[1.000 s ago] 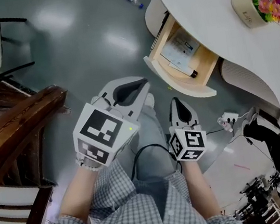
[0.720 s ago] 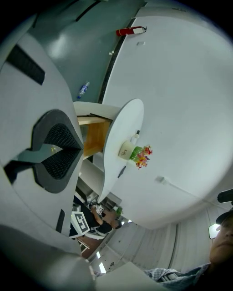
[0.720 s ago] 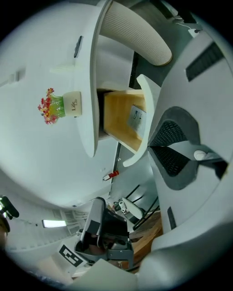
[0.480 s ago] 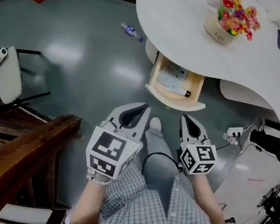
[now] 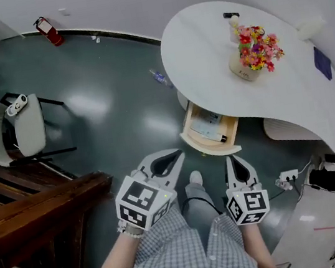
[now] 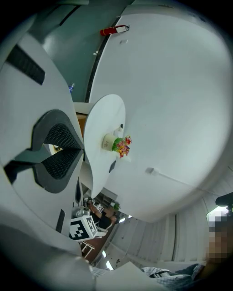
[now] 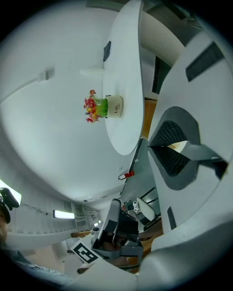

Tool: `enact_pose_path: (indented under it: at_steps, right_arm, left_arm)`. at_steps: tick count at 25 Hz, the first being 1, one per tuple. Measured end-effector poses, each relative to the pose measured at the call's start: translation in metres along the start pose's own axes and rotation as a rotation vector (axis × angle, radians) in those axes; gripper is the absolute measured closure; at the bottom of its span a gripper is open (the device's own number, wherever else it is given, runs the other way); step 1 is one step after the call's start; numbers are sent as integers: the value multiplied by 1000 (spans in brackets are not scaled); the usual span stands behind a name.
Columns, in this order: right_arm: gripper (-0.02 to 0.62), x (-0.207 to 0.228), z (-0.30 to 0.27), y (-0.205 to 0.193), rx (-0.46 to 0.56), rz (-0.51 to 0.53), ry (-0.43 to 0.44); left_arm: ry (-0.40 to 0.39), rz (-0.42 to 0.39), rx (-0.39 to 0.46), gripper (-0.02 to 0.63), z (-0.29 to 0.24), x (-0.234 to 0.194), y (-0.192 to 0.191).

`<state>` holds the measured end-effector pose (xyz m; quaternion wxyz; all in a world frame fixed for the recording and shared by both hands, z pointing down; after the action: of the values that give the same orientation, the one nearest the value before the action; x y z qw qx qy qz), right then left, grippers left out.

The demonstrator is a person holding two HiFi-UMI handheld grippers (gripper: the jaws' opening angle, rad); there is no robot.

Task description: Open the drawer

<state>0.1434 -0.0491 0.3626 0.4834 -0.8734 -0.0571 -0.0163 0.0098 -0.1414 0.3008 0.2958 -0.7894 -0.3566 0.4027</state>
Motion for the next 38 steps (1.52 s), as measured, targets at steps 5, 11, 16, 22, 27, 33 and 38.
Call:
enact_pose_path:
  at_steps: [5, 11, 16, 22, 27, 33, 38]
  right_arm:
    - [586, 2, 8, 36, 70, 28, -3]
    - [586, 6, 14, 71, 150, 72, -19]
    - [586, 13, 22, 95, 203, 94, -30]
    - [586, 14, 25, 121, 245, 136, -23]
    - [586, 10, 20, 125, 248, 147, -11]
    - [586, 14, 16, 119, 228, 146, -9]
    - [586, 14, 13, 117, 218, 151, -6]
  left_arm:
    - [-7, -43, 25, 601, 11, 10, 26]
    - [-16, -91, 64, 601, 19, 18, 52]
    - [-15, -84, 82, 601, 26, 25, 57]
    - [2, -107, 129, 601, 37, 25, 72]
    - [4, -123, 145, 601, 37, 24, 81]
    - [-4, -120, 131, 601, 31, 25, 77]
    - [-3, -113, 125, 601, 27, 22, 77]
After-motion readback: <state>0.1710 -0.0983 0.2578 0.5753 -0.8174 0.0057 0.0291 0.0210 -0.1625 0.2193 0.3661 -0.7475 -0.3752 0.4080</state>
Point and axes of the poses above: the fingertips, and each gripper's own axes: z backward along the fingers, x to its right, y out of its top, the point moved 2 cm from there along z, backward along the fingers, and after that the axes turned 5 degrees about z, right-handed, at the moved point
